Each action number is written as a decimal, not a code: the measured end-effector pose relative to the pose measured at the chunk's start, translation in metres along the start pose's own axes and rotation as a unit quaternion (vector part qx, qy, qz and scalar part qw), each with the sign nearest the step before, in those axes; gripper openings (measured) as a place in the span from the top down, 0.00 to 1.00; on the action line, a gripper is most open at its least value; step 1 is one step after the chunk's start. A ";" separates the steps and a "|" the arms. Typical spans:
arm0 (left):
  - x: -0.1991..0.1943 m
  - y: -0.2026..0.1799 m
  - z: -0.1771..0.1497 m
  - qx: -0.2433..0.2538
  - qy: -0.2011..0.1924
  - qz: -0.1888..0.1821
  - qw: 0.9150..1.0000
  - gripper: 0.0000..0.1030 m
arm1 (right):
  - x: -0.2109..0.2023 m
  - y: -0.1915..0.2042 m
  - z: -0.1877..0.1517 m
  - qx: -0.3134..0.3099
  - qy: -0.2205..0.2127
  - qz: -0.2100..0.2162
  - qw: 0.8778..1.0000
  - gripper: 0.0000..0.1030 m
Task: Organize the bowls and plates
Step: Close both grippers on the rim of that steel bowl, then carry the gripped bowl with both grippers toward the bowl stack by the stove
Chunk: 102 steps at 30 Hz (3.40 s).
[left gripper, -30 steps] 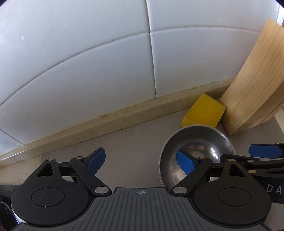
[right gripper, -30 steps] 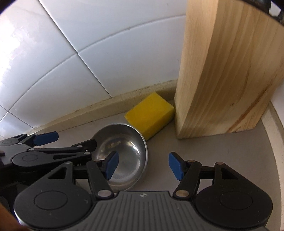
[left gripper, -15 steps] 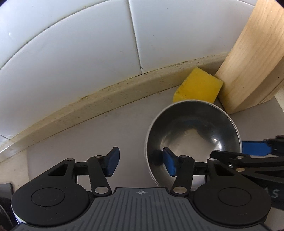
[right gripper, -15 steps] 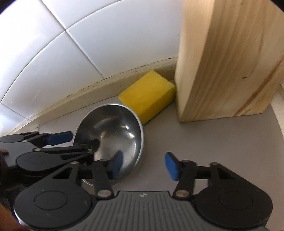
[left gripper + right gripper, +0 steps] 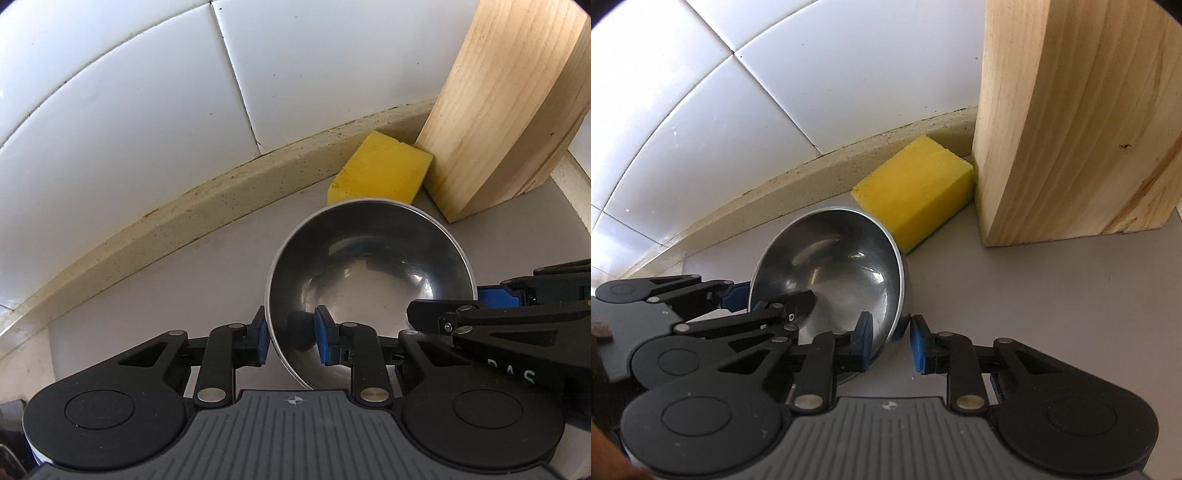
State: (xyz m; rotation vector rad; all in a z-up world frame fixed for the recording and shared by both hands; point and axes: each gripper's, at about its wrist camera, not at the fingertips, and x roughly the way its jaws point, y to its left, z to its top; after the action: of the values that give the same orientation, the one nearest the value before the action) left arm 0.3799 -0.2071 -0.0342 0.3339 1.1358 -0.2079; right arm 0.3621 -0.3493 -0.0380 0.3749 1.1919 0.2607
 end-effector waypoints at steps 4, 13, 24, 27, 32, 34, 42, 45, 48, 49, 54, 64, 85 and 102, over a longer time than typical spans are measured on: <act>0.000 0.001 0.001 -0.005 0.000 -0.005 1.000 0.80 | -0.001 -0.001 0.000 0.002 0.000 0.001 1.000 1.00; -0.007 0.006 -0.001 -0.001 -0.007 0.001 1.000 0.83 | -0.003 0.000 -0.003 0.002 -0.010 0.003 1.000 1.00; -0.033 0.011 -0.001 -0.007 -0.030 0.005 1.000 0.82 | -0.022 0.007 -0.006 -0.007 -0.024 0.005 1.000 1.00; -0.042 0.013 -0.002 -0.009 -0.036 0.008 0.999 0.82 | -0.031 0.010 -0.007 -0.011 -0.031 0.007 0.999 1.00; -0.057 0.015 -0.005 -0.016 -0.045 0.013 0.999 0.82 | -0.049 0.016 -0.008 -0.018 -0.045 0.008 0.999 1.00; -0.066 0.017 -0.007 -0.019 -0.051 0.013 0.998 0.82 | -0.057 0.020 -0.007 -0.021 -0.048 0.009 0.999 1.00; -0.106 0.030 -0.020 -0.036 -0.081 0.029 0.996 0.81 | -0.093 0.044 -0.011 -0.044 -0.074 0.016 0.996 1.00; -0.123 0.038 -0.029 -0.047 -0.091 0.040 0.994 0.80 | -0.106 0.059 -0.014 -0.058 -0.083 0.022 0.995 1.00; -0.138 0.045 -0.040 -0.059 -0.099 0.050 0.992 0.80 | -0.116 0.071 -0.014 -0.070 -0.088 0.032 0.993 1.00; -0.143 0.047 -0.043 -0.063 -0.101 0.053 0.991 0.80 | -0.119 0.076 -0.015 -0.074 -0.090 0.036 0.993 1.00; -0.163 0.059 -0.063 -0.082 -0.110 0.072 0.988 0.79 | -0.130 0.100 -0.023 -0.098 -0.092 0.048 0.990 1.00; -0.196 0.073 -0.109 -0.123 -0.109 0.104 0.981 0.75 | -0.136 0.136 -0.051 -0.152 -0.082 0.077 0.982 1.00; -0.161 0.078 -0.140 -0.166 -0.056 0.102 0.979 0.74 | -0.103 0.151 -0.074 -0.199 -0.020 0.082 0.976 1.00; -0.123 0.089 -0.142 -0.176 -0.028 0.072 0.981 0.73 | -0.069 0.160 -0.072 -0.216 -0.013 0.043 0.975 1.00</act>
State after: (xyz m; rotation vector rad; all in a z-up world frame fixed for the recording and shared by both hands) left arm 0.2382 -0.0737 0.0378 0.0944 1.0643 0.1113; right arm 0.2699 -0.2206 0.0641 0.0486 1.0595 0.5775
